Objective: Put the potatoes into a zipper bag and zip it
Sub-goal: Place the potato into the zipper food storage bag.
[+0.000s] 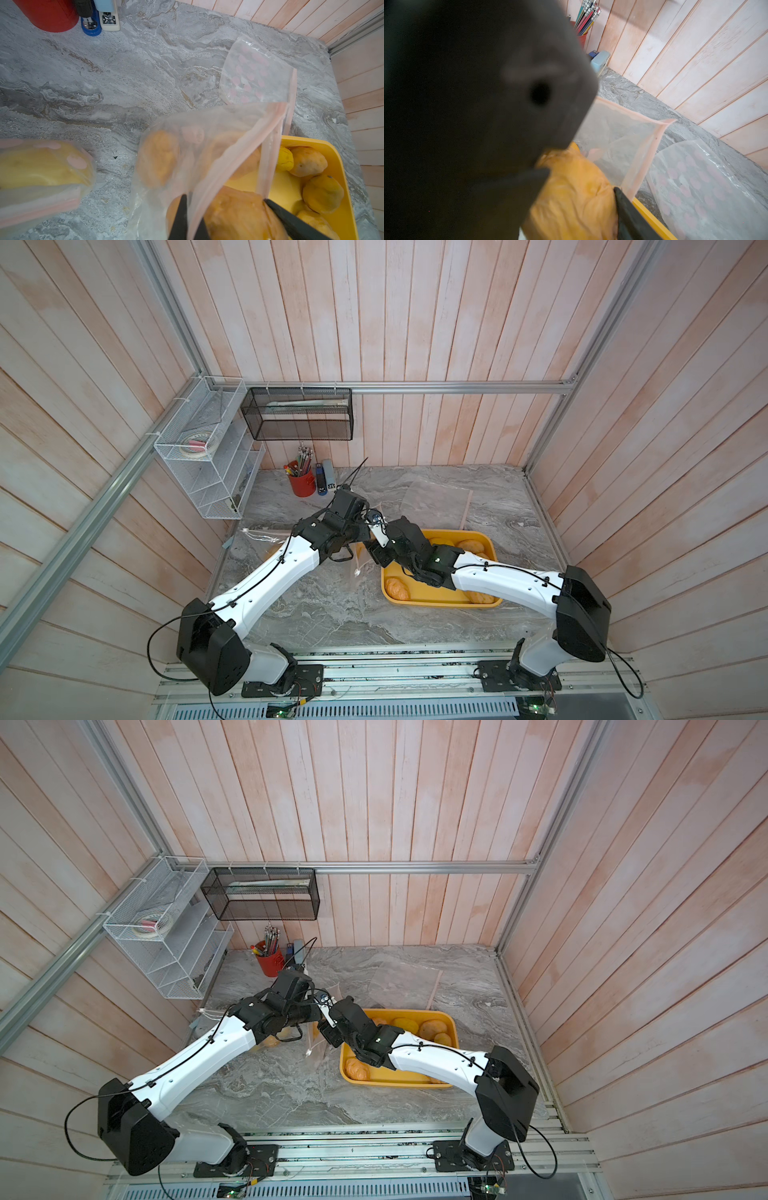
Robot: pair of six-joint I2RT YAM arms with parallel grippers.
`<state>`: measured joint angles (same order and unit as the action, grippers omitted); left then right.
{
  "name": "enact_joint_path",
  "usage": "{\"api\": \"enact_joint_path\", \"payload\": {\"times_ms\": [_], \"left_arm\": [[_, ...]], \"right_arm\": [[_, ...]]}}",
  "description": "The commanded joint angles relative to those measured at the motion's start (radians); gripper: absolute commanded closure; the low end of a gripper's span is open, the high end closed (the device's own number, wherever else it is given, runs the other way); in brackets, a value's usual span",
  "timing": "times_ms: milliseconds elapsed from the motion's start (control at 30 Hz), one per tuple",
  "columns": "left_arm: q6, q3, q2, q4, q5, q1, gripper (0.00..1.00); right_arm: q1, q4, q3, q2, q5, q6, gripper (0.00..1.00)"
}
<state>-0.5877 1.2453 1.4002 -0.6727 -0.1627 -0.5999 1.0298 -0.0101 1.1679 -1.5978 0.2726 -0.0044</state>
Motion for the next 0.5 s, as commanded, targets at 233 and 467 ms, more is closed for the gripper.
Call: {"api": "enact_joint_path", "payload": {"times_ms": [233,467], "left_arm": [[-0.01,-0.011,-0.053,0.041,0.033,-0.008,1.0],[-0.015,-0.014,-0.049,0.039,0.023,-0.002,1.0]], "right_arm": [[-0.027,-0.062,-0.078,0.08,-0.146,0.031,0.18],[-0.051,-0.081,-0.117,0.178,-0.167,0.076,0.08]]}}
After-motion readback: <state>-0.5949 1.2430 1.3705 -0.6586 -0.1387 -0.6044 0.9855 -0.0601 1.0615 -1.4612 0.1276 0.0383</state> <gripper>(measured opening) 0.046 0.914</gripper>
